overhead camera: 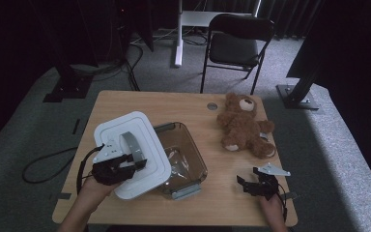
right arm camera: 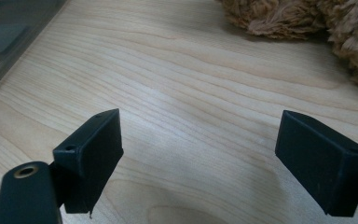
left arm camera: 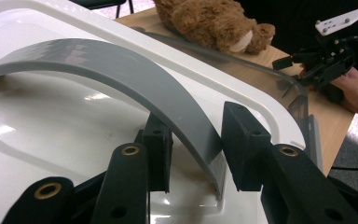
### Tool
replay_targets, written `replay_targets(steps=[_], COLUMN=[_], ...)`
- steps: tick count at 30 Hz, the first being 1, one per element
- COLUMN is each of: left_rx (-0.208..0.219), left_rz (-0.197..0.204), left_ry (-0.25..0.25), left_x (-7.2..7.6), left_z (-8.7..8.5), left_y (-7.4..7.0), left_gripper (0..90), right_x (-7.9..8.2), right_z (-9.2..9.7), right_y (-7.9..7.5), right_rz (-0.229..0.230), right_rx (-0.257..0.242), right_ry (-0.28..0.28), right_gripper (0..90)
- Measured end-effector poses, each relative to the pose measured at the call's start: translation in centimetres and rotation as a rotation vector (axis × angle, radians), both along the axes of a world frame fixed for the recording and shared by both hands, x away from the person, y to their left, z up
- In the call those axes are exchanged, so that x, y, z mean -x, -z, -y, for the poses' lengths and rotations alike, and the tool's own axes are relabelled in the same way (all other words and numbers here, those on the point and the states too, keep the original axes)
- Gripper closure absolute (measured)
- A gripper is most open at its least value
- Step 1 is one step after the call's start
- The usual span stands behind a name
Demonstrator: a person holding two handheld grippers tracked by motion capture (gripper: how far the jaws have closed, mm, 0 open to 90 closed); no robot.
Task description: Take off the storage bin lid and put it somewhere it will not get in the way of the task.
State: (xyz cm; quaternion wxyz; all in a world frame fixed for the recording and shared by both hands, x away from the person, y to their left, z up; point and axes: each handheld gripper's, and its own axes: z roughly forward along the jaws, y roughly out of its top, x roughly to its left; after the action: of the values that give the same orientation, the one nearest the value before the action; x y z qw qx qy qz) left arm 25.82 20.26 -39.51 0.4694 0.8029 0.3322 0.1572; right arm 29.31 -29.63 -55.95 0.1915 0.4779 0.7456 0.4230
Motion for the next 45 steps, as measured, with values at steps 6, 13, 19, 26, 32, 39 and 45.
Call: replay_targets(steps=[6, 13, 19, 26, 32, 39, 45], left_rx=[-0.013, -0.001, -0.004, 0.042, 0.039, 0.069, 0.064], left_rz=[0.002, 0.005, -0.009, -0.032, -0.059, -0.101, -0.136], left_ry=[-0.034, -0.029, -0.015, -0.016, -0.027, 0.012, 0.043], left_x=[0.5, 1.1, 1.5, 1.2, 0.7, -0.4, -1.7], left_z=[-1.4, -2.7, -3.9, -5.7, -6.8, -6.7, -6.2], left_y=[0.4, 0.9, 1.9, 3.9, 6.2, 9.3, 11.5], left_gripper=[65.0, 64.9, 64.9, 64.7, 64.6, 64.5, 64.4], right_x=[0.0, 0.0, -0.1, -0.1, -0.1, -0.1, -0.1], right_z=[0.0, -0.1, -0.1, -0.1, -0.1, -0.1, -0.1], right_y=[0.0, 0.0, 0.0, 0.0, 0.0, 0.0, 0.0], right_rz=[-0.001, -0.005, -0.006, -0.009, -0.01, -0.011, -0.009], right_rx=[0.003, 0.007, 0.012, 0.014, 0.018, 0.016, 0.013], right_ry=[0.001, 0.004, 0.001, 0.003, 0.002, 0.004, 0.004], right_gripper=[14.1, 14.1, 14.1, 14.1, 14.1, 14.1, 14.1])
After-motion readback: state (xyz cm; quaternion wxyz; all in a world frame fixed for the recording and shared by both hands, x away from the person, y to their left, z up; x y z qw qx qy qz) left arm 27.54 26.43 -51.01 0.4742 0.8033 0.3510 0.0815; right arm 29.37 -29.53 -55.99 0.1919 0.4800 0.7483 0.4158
